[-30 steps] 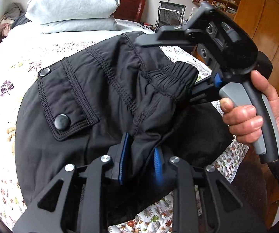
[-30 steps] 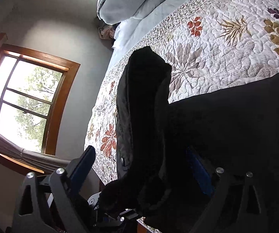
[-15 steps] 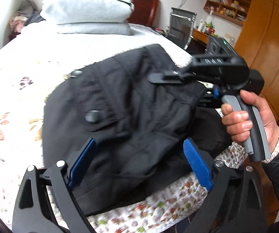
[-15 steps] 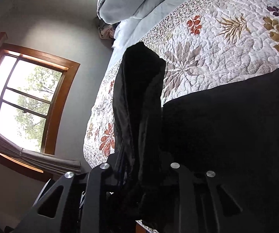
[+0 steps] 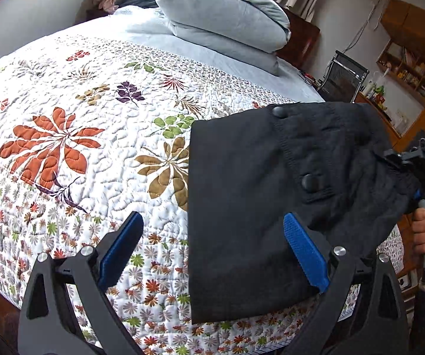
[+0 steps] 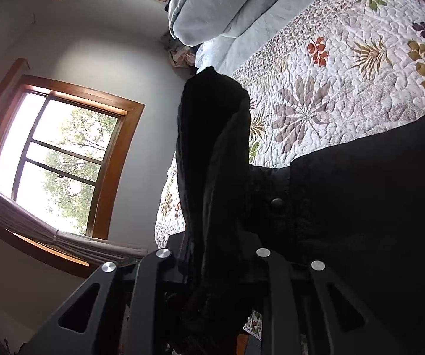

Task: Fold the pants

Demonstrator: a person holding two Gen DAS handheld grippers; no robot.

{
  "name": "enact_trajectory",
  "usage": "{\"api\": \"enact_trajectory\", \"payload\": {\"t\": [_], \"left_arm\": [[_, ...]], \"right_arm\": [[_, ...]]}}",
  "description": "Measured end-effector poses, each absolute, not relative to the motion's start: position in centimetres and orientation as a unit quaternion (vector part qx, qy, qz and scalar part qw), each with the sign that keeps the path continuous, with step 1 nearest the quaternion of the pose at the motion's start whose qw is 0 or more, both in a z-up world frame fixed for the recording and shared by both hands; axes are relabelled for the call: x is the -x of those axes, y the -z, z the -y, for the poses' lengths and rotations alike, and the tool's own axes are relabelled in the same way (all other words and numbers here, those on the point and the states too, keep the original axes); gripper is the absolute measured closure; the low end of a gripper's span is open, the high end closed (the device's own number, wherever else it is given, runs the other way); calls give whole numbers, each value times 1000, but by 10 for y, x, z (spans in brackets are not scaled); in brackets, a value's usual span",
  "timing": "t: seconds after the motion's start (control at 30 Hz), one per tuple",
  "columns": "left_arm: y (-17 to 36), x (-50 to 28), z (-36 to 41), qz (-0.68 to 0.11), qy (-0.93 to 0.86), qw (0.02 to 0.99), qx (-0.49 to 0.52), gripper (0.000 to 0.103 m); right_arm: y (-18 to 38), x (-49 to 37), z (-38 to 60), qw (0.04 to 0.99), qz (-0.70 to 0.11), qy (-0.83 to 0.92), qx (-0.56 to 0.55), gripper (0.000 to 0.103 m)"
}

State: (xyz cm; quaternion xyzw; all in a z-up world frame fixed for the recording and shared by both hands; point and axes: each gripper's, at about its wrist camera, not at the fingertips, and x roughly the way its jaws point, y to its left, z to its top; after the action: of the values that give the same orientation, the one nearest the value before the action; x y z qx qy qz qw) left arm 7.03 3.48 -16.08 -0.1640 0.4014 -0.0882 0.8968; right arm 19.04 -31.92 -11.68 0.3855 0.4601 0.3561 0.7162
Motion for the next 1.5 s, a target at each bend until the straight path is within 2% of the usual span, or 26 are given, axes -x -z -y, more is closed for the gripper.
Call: {"api": "enact_trajectory", "payload": {"t": [0.27, 0.5, 0.97, 1.3, 1.5], "left_arm": [[163, -77, -10, -405, 109, 896, 146, 7], [161, -85, 19, -408, 130, 896, 116, 7], [163, -92, 46, -417, 138, 894, 82, 7], [165, -93, 50, -421, 131, 895, 68, 7], [168, -93, 54, -426, 132, 893, 65, 7]], "right_arm": [[91, -178, 363, 743, -435, -341, -377, 81], [91, -167, 402, 761, -430, -310, -375, 81], [167, -155, 462, 740, -450, -256, -430, 81], [191, -154, 470, 732, -448, -252, -447, 81], [203, -151, 472, 735, -451, -241, -445, 76]]}}
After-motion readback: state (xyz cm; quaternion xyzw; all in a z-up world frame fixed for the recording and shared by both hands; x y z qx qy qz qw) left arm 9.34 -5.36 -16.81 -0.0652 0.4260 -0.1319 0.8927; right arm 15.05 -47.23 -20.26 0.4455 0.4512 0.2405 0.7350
